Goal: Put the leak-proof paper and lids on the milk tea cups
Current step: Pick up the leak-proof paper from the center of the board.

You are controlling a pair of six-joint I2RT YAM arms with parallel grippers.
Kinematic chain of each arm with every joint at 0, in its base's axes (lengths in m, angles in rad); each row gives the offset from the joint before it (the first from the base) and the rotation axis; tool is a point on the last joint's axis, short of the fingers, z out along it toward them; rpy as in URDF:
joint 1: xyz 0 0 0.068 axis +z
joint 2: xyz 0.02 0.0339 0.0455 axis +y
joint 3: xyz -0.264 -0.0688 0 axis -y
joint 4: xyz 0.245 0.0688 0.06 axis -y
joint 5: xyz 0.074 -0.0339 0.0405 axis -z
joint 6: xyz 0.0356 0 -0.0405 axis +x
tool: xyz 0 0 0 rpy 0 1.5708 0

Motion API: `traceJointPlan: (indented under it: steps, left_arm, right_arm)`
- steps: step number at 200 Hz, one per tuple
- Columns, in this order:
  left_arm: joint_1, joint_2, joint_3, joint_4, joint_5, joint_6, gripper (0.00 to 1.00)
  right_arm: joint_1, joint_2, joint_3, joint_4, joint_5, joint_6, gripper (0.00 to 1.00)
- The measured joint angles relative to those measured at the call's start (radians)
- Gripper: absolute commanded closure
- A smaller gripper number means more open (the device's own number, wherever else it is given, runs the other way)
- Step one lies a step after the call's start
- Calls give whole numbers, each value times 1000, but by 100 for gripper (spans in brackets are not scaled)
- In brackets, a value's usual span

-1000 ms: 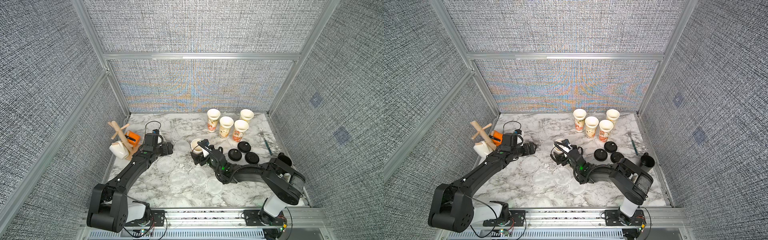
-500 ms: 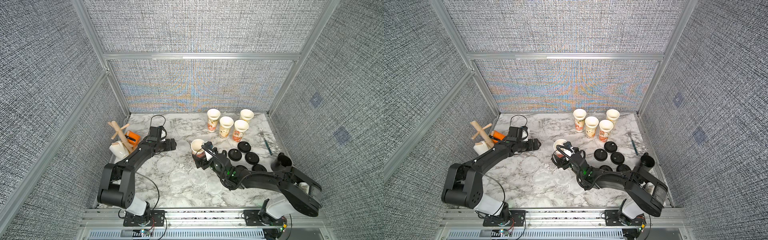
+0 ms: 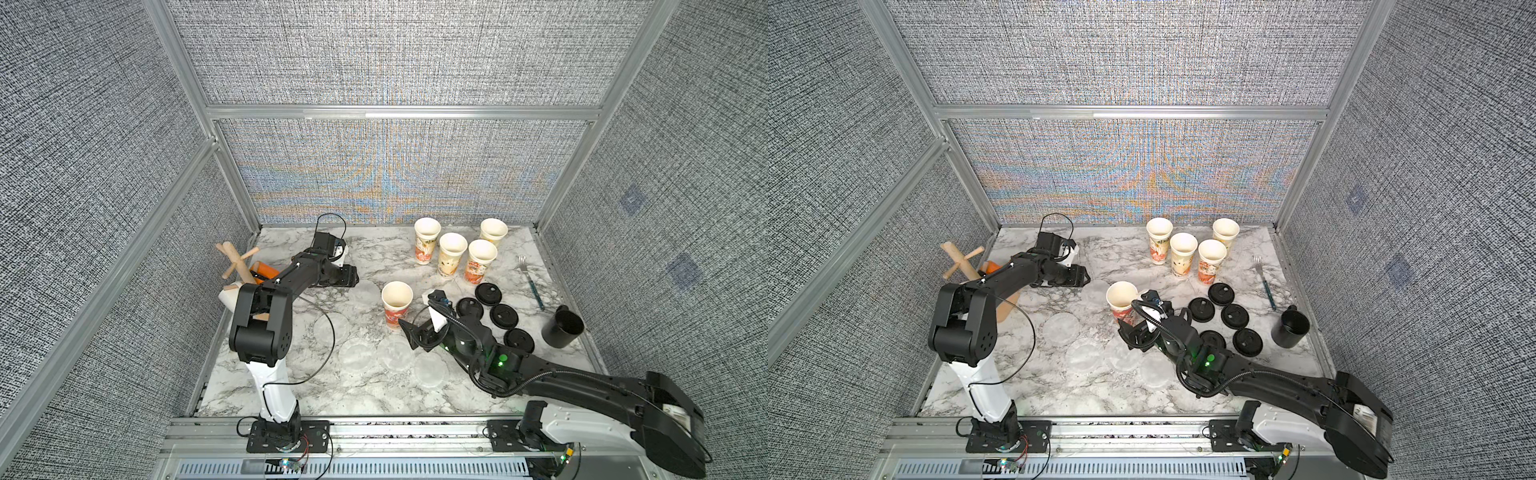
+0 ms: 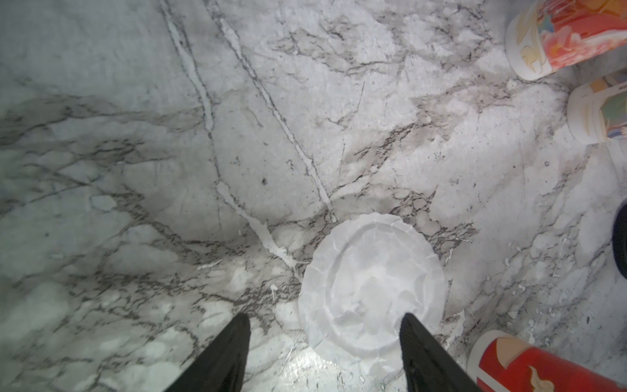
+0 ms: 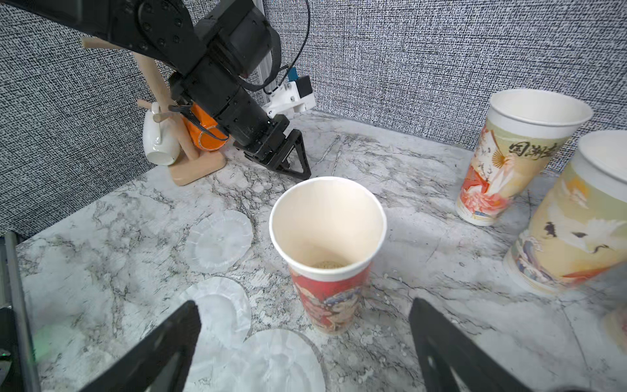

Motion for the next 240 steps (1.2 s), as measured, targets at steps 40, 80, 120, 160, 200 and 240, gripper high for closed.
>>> traceJointPlan:
  steps: [40, 80, 120, 160, 200, 240]
  left_arm:
    - [-18, 111, 131, -78, 45, 94, 41]
    - [-25, 213, 276, -180, 67, 209, 49]
    - [-25, 318, 439, -296, 63, 307, 56]
    - [-39, 365, 482, -389, 64, 364, 58]
    - [-53, 379, 492, -435, 56, 392, 61]
    - [-69, 398, 514, -470, 11, 404, 61]
  right_arm:
    - [-23, -140, -7, -117, 15, 35, 4]
    - [-71, -229, 6, -230, 13, 60, 8]
    - [-100, -282, 6, -310, 5, 77, 9]
    - [-118, -297, 0, -341, 3, 81, 9]
    - [-128, -283, -1, -353, -6, 83, 10]
    - [-129, -289, -2, -360, -16, 83, 10]
